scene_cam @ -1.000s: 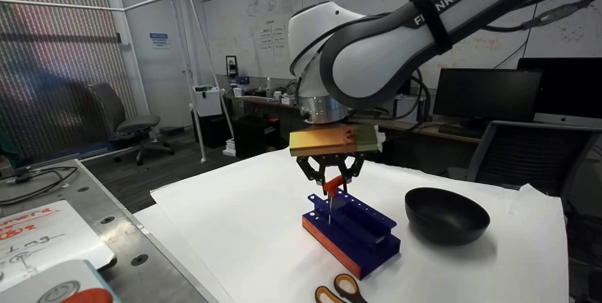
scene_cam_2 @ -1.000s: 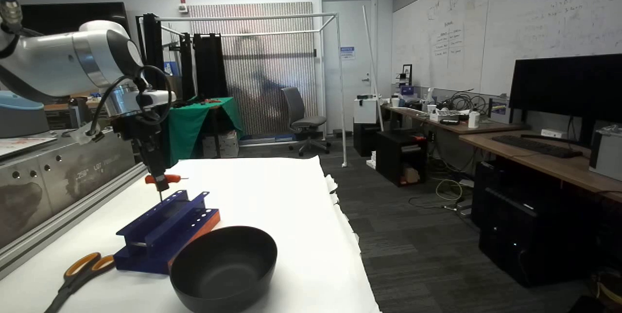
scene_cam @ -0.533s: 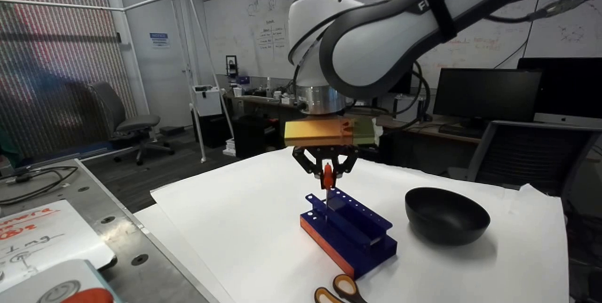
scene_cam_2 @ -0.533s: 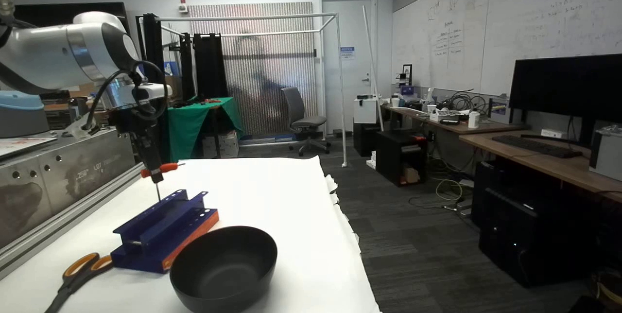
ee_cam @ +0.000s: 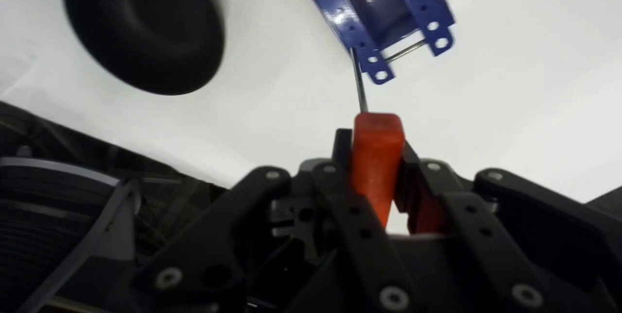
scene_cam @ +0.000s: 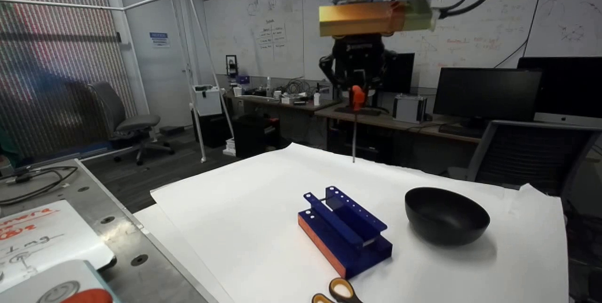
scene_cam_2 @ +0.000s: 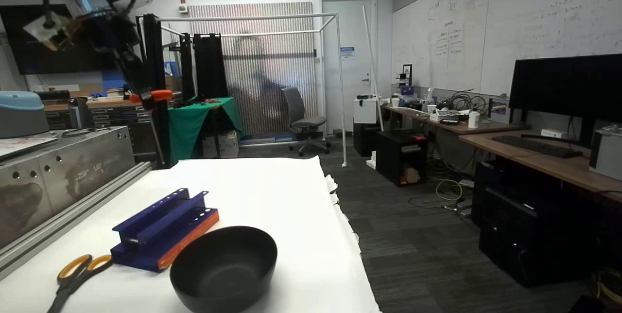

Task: Pick up the orange object tool and put it in the bowl

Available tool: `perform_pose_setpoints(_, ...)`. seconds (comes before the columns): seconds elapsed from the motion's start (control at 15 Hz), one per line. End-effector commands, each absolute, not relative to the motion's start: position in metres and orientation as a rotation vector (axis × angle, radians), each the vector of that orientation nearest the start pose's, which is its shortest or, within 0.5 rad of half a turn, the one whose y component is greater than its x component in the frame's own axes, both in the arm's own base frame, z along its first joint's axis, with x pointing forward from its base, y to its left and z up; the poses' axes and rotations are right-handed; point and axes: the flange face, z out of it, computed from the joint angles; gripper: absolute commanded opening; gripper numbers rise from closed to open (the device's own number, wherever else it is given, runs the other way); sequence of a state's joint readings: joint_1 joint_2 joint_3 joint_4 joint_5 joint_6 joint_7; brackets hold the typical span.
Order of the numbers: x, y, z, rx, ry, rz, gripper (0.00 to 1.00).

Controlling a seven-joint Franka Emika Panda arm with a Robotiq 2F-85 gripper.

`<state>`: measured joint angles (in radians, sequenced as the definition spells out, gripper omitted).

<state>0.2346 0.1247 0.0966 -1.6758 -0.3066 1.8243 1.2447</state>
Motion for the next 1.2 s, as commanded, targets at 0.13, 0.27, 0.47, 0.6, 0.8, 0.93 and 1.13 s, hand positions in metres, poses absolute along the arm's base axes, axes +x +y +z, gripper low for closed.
perform_pose_setpoints(0.13,0.561,0.109,0.514,-3.211,1.500,0.052,0.05)
perform_pose_setpoints(0.27,0.565,0.086,0.485,-3.240,1.527,0.154,0.05)
perform_pose_setpoints(0.47,0.580,0.056,0.437,-3.237,1.545,0.205,0.05)
perform_pose_setpoints(0.6,0.588,0.044,0.406,-3.243,1.552,0.217,0.05)
perform_pose_setpoints(0.8,0.598,0.029,0.363,-3.240,1.570,0.270,0.05)
perform_pose_setpoints(0.93,0.600,0.023,0.340,-3.242,1.583,0.300,0.05)
perform_pose_setpoints(1.13,0.600,0.015,0.319,-3.246,1.602,0.340,0.05)
